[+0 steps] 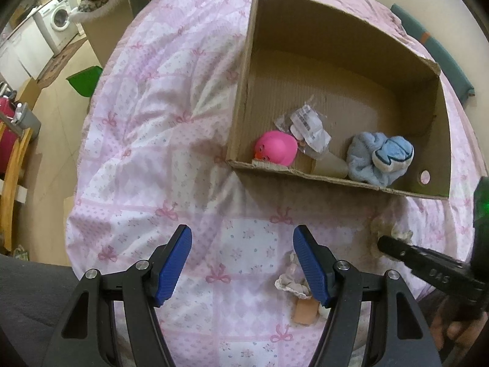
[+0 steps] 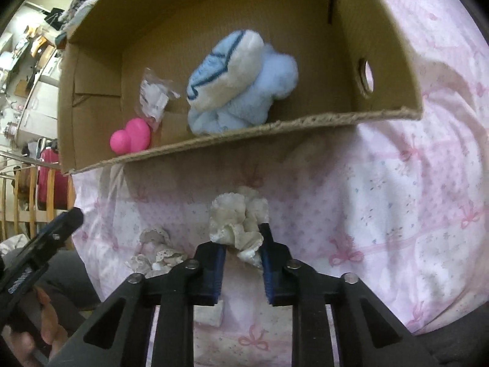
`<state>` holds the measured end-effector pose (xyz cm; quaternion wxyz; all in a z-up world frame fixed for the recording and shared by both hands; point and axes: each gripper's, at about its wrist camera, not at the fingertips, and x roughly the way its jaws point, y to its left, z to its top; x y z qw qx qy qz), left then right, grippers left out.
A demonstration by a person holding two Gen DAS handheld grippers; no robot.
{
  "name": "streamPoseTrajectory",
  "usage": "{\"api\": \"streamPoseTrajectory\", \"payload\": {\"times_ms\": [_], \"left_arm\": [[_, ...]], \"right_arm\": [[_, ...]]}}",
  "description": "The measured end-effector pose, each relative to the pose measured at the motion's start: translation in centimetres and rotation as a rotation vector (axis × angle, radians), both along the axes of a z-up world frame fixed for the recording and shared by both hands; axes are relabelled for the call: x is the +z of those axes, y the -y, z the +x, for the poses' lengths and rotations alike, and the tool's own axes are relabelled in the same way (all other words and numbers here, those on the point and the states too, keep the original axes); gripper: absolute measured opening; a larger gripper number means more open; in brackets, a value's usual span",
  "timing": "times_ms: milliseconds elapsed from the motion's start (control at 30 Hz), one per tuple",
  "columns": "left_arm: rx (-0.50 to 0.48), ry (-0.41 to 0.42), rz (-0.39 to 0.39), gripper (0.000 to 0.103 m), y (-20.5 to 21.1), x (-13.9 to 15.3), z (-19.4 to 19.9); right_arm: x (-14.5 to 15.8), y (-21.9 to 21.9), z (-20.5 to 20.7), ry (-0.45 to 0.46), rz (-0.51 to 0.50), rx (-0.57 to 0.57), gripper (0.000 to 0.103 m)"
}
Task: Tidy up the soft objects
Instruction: 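Grasp the lace scrunchie with the left tool while the right tool grasps the white scrunchie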
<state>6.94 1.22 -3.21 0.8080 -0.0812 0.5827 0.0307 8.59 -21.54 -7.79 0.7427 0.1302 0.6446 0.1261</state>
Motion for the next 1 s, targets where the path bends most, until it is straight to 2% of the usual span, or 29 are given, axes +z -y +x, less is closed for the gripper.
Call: {"api": "streamPoseTrajectory", "payload": {"times_ms": [233,300,400,500,633,800,867,1000], "left_arm": [[-0.065,-0.033,-0.071,0.068,1.1,-1.0,-0.2],[-0.081,-0.067,-0.097,0.076,1.5,-1.7,-0.2],[-0.102,-0.117,-0.175,0.076,2.3,-2.8,-0.1],[-0.151,-0.16,-0.216,0.076,4.0,-3.7,0.3],[-0.239,-0.194,-0.188,0.077,6.7,-4.9,0.6],[-0.337,-0.19,-0.073,0.077,9.3,-5.9,0.3],[-0.33,-0.207,-0.043,0.077,9.4,-6.6,0.4],[-0.256,-0.192,-0.044,0.077,8.3,-6.9,1.3]], "right_arm": [[2.1,0.5,-1.1,0.052,0.078,0.0,0.019],[2.7,0.9,-1.5,0.067,0.095,-0.011,0.019],[3.4,1.5,-1.9,0.082,0.114,-0.033,0.019],[3.6,2.0,-2.0,0.083,0.124,-0.053,0.019],[3.1,2.2,-1.9,0.065,0.119,-0.063,0.02],[2.8,2.0,-1.8,0.058,0.114,-0.064,0.02],[2.8,2.1,-1.7,0.056,0.111,-0.065,0.02],[2.5,1.7,-1.6,0.048,0.105,-0.065,0.02]]}}
